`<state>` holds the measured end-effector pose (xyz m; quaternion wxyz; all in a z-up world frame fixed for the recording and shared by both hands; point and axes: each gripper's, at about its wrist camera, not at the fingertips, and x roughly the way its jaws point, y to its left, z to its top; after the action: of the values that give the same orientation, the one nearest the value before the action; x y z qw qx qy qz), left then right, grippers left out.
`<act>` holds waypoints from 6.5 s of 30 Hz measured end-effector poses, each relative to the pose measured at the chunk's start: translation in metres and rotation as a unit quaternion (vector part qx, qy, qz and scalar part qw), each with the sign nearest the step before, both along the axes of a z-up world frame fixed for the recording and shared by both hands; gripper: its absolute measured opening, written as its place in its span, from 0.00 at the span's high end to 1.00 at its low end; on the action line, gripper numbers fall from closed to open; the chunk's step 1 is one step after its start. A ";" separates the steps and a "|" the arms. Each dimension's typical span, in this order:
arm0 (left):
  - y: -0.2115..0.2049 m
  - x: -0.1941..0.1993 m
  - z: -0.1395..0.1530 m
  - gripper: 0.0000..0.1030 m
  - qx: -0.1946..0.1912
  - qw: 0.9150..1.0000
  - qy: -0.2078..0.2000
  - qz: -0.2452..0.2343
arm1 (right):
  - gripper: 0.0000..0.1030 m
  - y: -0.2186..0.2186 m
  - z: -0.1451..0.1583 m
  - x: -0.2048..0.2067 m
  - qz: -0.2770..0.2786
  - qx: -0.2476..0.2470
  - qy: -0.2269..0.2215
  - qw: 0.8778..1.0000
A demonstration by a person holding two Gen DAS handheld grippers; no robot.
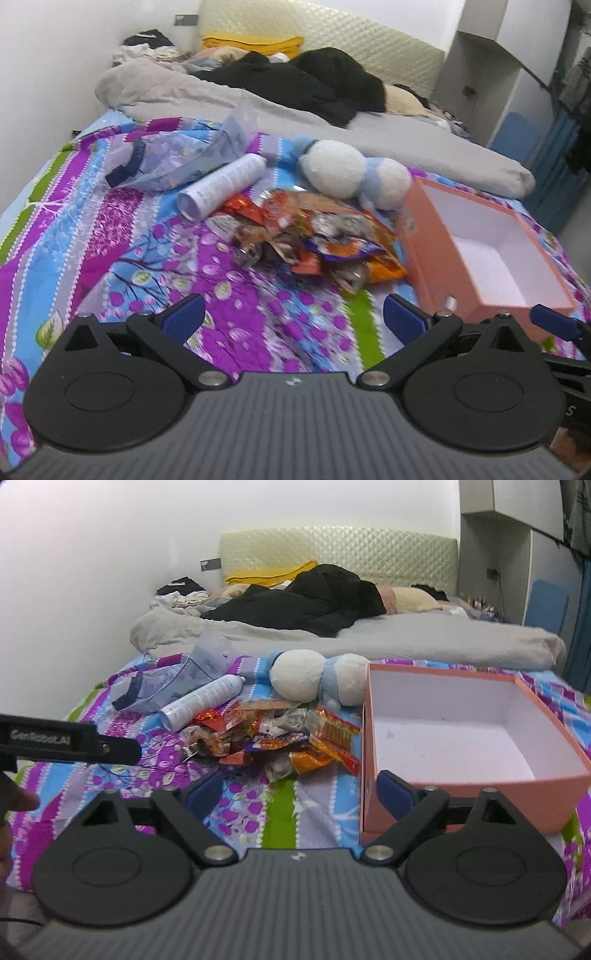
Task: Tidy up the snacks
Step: 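Lower both grippers into the snack pile and close on packets, then lift the shrimp snack bag with left gripper while right lifts the red-labelled strip packet, then carry both packets over the pink box with both grippers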
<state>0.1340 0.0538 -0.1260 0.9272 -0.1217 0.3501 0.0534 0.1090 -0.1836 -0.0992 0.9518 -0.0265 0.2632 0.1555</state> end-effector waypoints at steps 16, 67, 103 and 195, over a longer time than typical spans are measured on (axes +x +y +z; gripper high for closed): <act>0.034 0.087 -0.087 0.01 -0.051 0.998 -0.026 0.007 | 0.37 0.048 -0.056 0.072 0.044 -0.088 -0.060 0.993; 0.044 0.087 -0.117 0.52 -0.058 0.998 0.022 0.025 | 0.98 0.064 -0.090 0.088 0.056 -0.206 -0.040 0.976; -0.007 0.016 -0.096 0.43 -0.062 0.989 0.125 -0.054 | 0.76 0.013 -0.084 -0.011 0.098 -0.122 0.077 0.985; -0.031 0.021 -0.005 0.50 -0.076 0.995 0.038 -0.050 | 0.56 -0.025 -0.037 0.030 0.010 0.033 0.055 0.998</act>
<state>0.1546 0.0230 -0.1308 0.9028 -0.1715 0.3940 -0.0151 0.1389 -0.2087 -0.1358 0.9345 0.0106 0.3096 0.1752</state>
